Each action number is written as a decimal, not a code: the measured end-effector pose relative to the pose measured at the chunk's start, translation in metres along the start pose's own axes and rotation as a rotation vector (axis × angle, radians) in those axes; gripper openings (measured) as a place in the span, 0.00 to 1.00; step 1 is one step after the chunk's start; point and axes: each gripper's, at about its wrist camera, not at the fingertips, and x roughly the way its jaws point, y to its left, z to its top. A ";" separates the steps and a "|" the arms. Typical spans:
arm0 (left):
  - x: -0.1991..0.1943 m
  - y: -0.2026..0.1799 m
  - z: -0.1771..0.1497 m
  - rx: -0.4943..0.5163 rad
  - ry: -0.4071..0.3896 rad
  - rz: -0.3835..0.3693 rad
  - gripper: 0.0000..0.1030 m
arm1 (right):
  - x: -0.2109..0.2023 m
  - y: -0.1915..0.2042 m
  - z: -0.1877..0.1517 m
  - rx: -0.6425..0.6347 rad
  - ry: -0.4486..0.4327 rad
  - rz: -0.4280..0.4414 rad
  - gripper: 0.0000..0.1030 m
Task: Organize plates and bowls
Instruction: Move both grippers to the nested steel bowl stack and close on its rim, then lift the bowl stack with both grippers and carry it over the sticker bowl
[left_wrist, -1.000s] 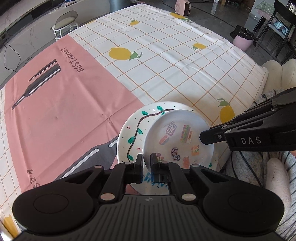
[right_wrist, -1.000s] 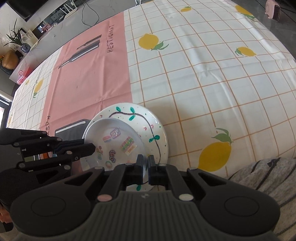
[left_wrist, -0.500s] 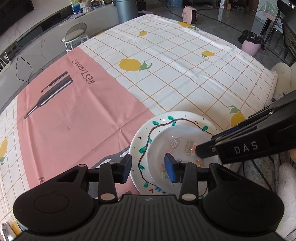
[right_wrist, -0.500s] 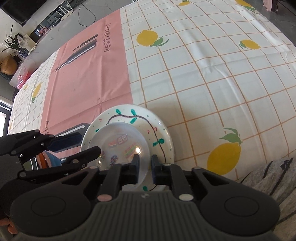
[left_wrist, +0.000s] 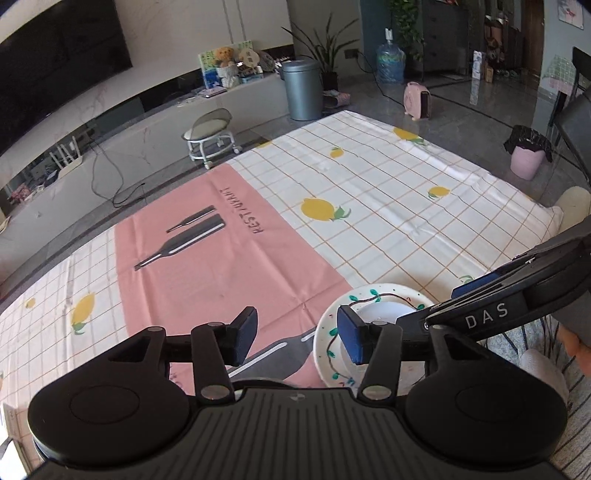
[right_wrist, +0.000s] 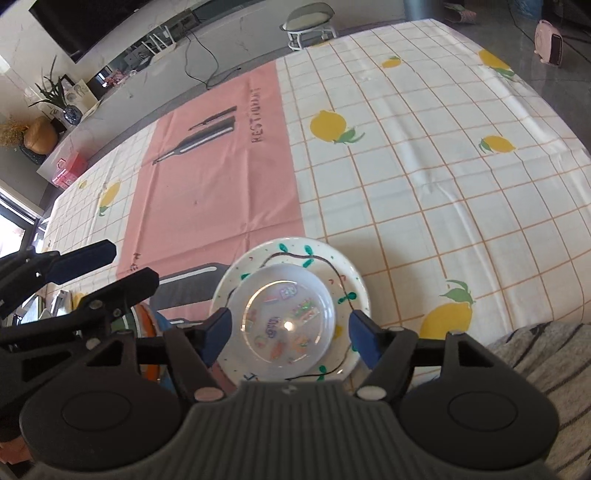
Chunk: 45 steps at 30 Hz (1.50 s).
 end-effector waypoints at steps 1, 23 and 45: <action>-0.008 0.007 -0.004 -0.030 0.003 0.021 0.61 | -0.003 0.008 -0.001 -0.021 -0.016 0.010 0.69; 0.022 0.099 -0.108 -0.485 0.207 -0.048 0.66 | 0.057 0.092 -0.053 -0.161 0.059 0.179 0.58; 0.040 0.132 -0.141 -0.820 0.191 -0.157 0.76 | 0.097 0.080 -0.056 0.040 0.181 0.319 0.60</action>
